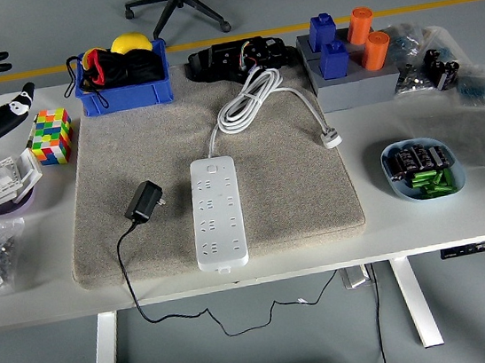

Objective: Pull the plug out,throw it away,press the button

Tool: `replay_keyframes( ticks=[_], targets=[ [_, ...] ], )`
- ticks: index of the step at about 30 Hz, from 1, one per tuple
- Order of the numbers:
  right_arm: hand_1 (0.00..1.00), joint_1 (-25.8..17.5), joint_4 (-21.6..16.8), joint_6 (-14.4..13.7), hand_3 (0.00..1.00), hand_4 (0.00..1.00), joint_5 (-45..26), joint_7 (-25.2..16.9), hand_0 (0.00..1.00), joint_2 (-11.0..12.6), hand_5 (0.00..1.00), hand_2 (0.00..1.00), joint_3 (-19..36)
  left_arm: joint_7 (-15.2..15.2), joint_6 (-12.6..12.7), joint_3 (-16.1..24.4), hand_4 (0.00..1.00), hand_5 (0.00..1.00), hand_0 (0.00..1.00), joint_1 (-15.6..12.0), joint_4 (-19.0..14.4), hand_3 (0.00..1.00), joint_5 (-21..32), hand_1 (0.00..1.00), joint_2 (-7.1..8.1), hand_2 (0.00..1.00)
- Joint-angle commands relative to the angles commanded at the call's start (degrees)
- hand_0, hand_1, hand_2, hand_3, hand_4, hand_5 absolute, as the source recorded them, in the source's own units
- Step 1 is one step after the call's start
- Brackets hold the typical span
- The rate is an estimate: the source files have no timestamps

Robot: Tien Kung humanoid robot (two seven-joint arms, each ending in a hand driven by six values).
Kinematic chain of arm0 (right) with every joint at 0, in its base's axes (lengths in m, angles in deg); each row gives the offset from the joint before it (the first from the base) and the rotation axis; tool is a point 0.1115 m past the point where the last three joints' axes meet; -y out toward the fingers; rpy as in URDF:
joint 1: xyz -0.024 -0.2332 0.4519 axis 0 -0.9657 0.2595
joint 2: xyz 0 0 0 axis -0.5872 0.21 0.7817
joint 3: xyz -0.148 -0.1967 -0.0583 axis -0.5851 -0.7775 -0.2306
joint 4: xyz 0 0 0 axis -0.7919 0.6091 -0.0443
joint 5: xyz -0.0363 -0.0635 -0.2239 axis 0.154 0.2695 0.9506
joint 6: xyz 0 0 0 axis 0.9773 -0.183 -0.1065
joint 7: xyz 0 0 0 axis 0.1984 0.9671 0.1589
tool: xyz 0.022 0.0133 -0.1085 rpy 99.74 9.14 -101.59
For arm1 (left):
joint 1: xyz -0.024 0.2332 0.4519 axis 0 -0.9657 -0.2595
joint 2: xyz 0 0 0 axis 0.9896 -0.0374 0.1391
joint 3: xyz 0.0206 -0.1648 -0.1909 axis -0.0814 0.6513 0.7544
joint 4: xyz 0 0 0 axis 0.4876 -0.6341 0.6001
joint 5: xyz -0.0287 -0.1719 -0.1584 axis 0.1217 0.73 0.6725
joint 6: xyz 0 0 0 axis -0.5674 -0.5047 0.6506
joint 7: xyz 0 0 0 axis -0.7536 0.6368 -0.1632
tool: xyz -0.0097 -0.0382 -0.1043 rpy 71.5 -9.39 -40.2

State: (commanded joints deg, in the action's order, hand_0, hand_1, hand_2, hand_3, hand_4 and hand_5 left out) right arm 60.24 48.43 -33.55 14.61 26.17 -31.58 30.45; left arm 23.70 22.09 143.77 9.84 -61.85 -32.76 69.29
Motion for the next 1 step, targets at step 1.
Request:
replay_keyframes(
  ticks=[1],
  targets=[
    [0.66, 0.0, 0.0, 0.0, 0.615, 0.658, 0.0, 0.0, 0.748, 0.0, 0.48, 0.643, 0.0, 0.0, 0.0, 0.0, 0.702, 0.202, 0.829, 0.0, 0.0, 0.758, 0.0, 0.816, -0.02, 0.73]
  ],
)
